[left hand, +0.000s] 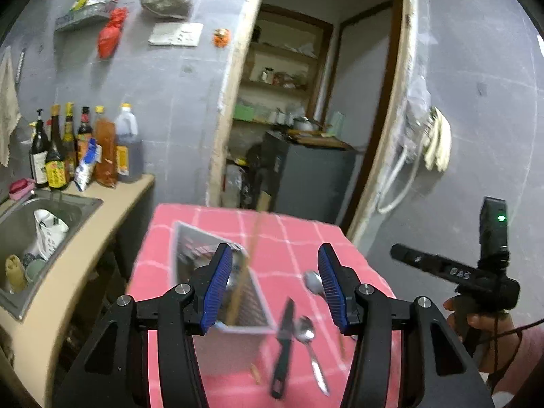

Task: Organize utensils
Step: 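Return both open tools to the remaining spoons and knife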

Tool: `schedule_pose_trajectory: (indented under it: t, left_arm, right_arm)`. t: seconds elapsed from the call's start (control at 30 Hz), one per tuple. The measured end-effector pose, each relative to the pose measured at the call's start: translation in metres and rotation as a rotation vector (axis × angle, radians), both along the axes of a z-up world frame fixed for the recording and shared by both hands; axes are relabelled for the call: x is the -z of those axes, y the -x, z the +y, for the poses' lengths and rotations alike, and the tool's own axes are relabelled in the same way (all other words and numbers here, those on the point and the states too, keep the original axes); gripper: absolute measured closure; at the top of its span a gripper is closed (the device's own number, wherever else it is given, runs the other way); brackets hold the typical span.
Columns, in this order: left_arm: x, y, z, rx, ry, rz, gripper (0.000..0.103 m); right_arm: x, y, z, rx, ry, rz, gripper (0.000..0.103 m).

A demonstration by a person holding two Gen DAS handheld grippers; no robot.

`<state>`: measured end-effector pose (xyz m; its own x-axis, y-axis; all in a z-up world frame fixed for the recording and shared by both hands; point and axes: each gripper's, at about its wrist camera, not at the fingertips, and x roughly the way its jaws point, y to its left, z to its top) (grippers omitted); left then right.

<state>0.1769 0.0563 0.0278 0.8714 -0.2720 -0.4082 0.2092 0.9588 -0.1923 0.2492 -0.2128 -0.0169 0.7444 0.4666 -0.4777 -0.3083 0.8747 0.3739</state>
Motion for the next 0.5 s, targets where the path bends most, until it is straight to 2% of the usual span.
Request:
schedule_pose_trajectory:
  t: [0.17, 0.5]
  left_arm:
    - [0.024, -0.001, -0.034, 0.025, 0.011, 0.103, 0.057]
    - [0.088, -0.018, -0.075, 0.018, 0.000, 0.326, 0.057]
  right_arm:
    - [0.026, 0.009, -0.031, -0.007, 0.075, 0.127, 0.024]
    - [0.065, 0.000, -0.057, -0.106, 0.126, 0.262, 0.027]
